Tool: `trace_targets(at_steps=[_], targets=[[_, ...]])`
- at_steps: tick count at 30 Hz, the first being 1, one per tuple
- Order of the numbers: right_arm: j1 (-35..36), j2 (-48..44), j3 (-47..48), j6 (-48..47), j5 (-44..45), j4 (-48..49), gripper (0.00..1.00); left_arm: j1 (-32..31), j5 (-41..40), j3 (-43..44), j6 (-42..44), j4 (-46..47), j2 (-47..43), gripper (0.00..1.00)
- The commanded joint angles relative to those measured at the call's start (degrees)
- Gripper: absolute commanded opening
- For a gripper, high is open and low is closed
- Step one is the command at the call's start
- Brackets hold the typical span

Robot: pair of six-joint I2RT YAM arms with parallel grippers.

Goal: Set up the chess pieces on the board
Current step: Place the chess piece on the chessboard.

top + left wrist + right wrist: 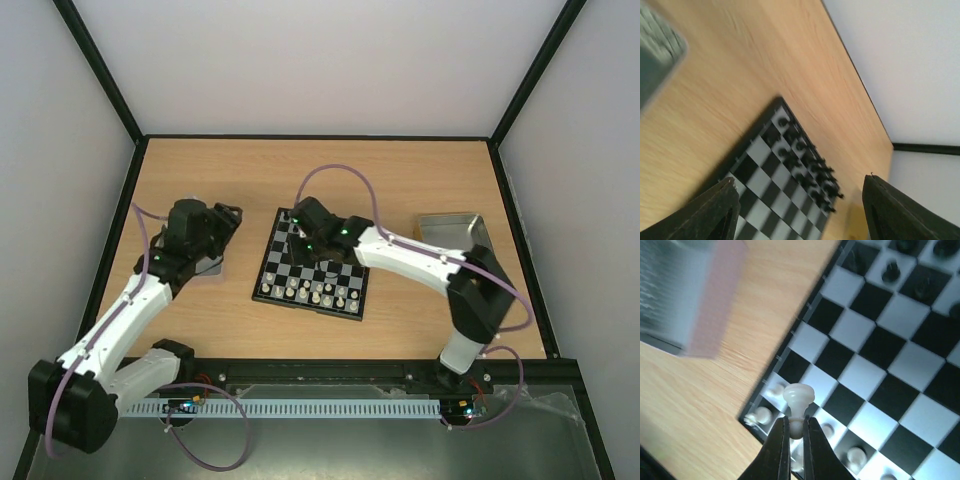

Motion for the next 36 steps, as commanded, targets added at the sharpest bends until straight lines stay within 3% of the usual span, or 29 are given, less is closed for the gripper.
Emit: trace_targets(at_steps=[1,10,25,33,36], targets=[[1.14,7.86,8.82,-5.39,0.16,-18.44,0.02,0.9,-13.13,2.23,19.96,-9.21,-2.97,0.69],[3.58,23.67,27.4,-8.83,-1.12,-34.96,0.02,1.76,-16.72,0.88,32.32,-11.13,-2.74,0.7],[5.44,33.35,37.03,-8.5,-2.32,-41.85,0.02,2.38,-17.14,-2.53,33.56,-9.8,-5.46,0.7],[5.45,33.26,37.69,-8.7,-1.41,-42.11,0.2,2.36,-16.63,-3.16,33.37,-9.62,-5.42,0.7],[5.45,33.0,38.42,-8.46,0.1,-41.79,0.22,2.32,-16.63,-3.17,33.45,-9.61,-5.31,0.7]])
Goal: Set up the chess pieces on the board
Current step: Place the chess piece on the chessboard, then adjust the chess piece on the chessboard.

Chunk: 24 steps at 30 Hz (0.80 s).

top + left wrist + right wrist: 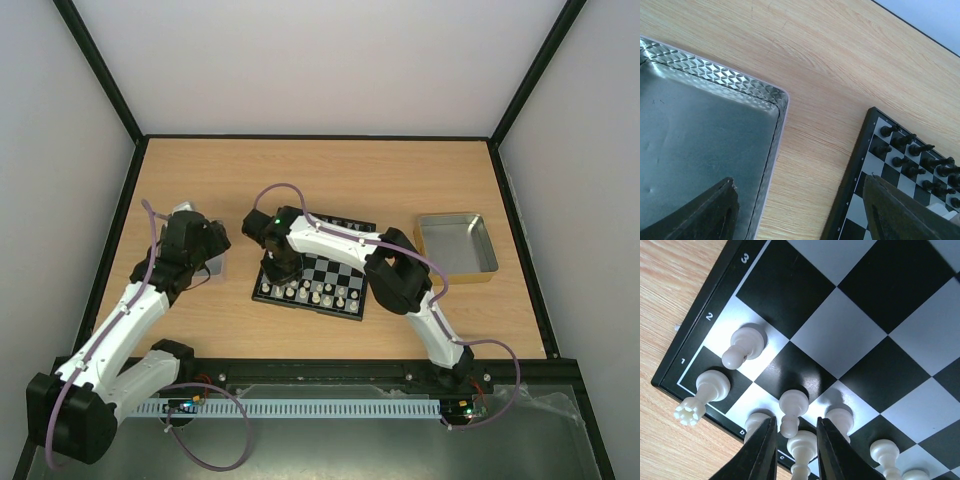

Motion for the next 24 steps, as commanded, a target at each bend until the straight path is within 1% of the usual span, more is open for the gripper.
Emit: trace_targets(at_steps=[1,7,12,17,24], targets=[[0.37,0.11,2.59,0.08,2.43,-2.23,0.22,0.4,-0.72,-0.69,0.62,0.2,-0.45,0.7],[0.41,-0.66,2.31,0.83,2.8,0.43,0.13,0.41,-0.31,-0.63,0.63,0.3,-0.02,0.7],[0.36,-0.76,1.42,0.86,1.93,1.47,0.12,0.41,-0.02,-0.61,0.77,0.28,0.19,0.7],[0.41,-1.35,-0.04,0.86,1.93,2.92,0.05,0.34,0.15,-0.66,0.8,0.33,0.48,0.7],[0.45,-2.39,-2.57,1.55,3.54,5.8,0.04,0.41,0.4,-0.47,0.89,0.09,0.62,0.7]])
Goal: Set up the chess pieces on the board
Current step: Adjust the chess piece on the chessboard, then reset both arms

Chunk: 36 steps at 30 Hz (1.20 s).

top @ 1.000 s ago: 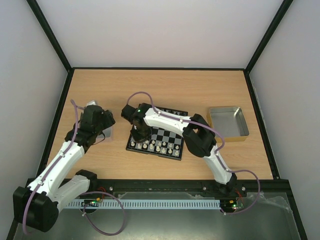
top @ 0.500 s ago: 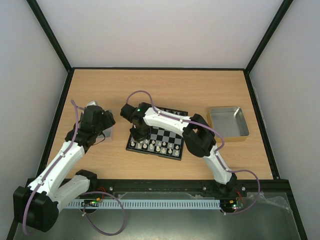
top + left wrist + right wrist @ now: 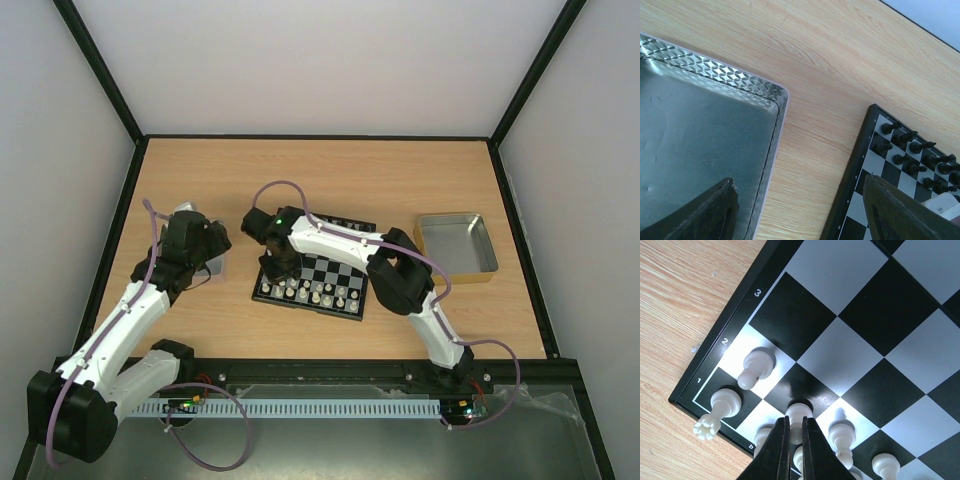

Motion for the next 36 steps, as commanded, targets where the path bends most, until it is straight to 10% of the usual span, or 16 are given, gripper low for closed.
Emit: trace_targets(at_steps=[1,27,32,36], targets=[[0.42,-2.0,-2.58,0.83,2.29,3.04,0.04,0.37,0.07,-0.4,0.89,0.16,0.18,0.7],[0.45,-9.95,-7.0,4.11,6.6,9.33,0.3,0.38,3.46,1.05,0.16,-1.08,-0.22,0.73],[0.37,-19.22,-12.27,7.75,14.12,13.85,0.47,0.47,7.09,2.74,1.79,-1.6,-1.68,0.99],[-0.04,-30.15,-23.37,11.71,24.47,19.45,0.57,0.53,11.19,5.13,5.96,-3.54,-3.76,0.99]])
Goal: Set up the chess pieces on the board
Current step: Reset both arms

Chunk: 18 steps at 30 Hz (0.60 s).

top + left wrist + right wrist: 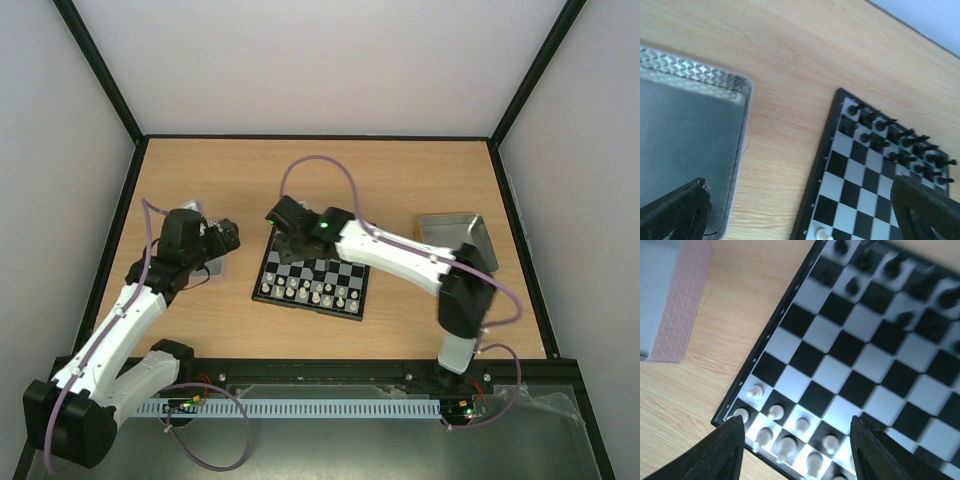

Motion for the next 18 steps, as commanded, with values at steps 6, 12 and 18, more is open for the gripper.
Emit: trace_targets(at_steps=[6,12,18], targets=[[-1.67,-31.5,-27.56,7.35,29.92,12.15,0.8,0.38,6.3,5.96,6.85,-2.3,-8.08,0.99],[-2.33,-55.87,-40.18,5.15,44.73,15.3,0.98,0.39,3.9,8.2,11.57,-2.04,-16.9,0.99],[-2.35,-70.18,-41.58,1.47,51.74,13.95,0.98,0.32,-0.17,13.37,13.87,-3.85,-21.38,0.99]])
